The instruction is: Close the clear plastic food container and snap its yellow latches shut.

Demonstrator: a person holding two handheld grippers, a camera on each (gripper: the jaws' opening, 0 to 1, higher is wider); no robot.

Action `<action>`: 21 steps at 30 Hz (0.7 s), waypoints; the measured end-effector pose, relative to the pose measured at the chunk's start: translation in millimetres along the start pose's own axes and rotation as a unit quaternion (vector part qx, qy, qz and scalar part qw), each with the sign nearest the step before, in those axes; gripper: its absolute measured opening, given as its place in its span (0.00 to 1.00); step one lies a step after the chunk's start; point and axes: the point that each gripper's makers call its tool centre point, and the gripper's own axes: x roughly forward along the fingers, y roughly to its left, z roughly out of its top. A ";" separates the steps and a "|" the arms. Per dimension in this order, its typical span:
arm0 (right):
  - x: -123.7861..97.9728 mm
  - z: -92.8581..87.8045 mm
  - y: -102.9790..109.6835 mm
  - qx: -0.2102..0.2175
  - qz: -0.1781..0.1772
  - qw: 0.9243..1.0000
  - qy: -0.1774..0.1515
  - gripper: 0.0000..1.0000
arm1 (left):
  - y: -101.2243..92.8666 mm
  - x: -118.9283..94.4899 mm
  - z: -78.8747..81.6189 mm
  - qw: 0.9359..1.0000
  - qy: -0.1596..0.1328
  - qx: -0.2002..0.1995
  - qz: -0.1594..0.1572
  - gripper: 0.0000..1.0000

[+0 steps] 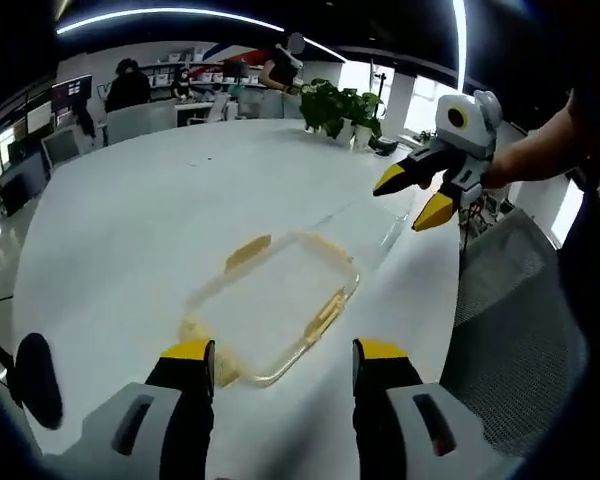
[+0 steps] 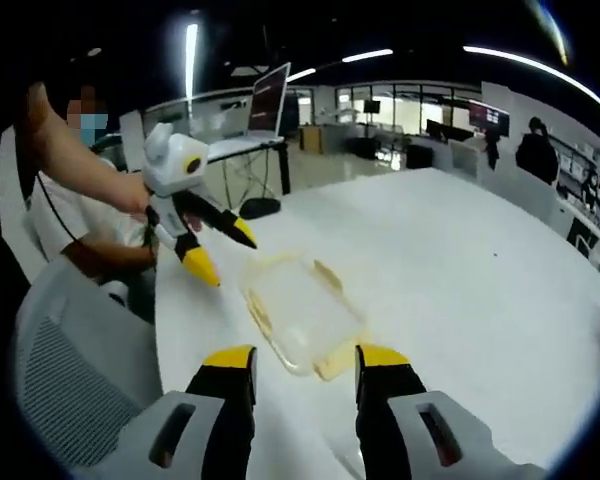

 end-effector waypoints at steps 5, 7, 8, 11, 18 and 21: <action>7.7 1.7 -5.2 -0.027 0.006 1.000 0.016 0.39 | 10.5 0.7 0.6 1.000 0.010 0.010 0.001 0.55; 11.0 2.0 -7.6 -0.033 0.007 0.999 0.021 0.40 | 13.6 1.7 -0.5 1.000 0.018 0.011 0.001 0.55; 13.8 2.4 -9.1 -0.036 0.009 0.999 0.024 0.40 | 15.9 2.3 -1.0 1.000 0.022 0.013 0.000 0.55; 19.3 2.9 -13.0 -0.050 0.013 0.998 0.035 0.40 | 20.4 3.4 -2.1 0.999 0.032 0.024 -0.003 0.55; 25.0 0.8 -15.6 -0.061 0.022 0.997 0.050 0.40 | 25.0 4.4 -3.3 0.998 0.046 0.041 -0.012 0.55; 26.5 -4.8 -14.8 -0.063 0.026 0.996 0.059 0.40 | 27.5 5.1 -6.6 0.997 0.053 0.049 -0.016 0.55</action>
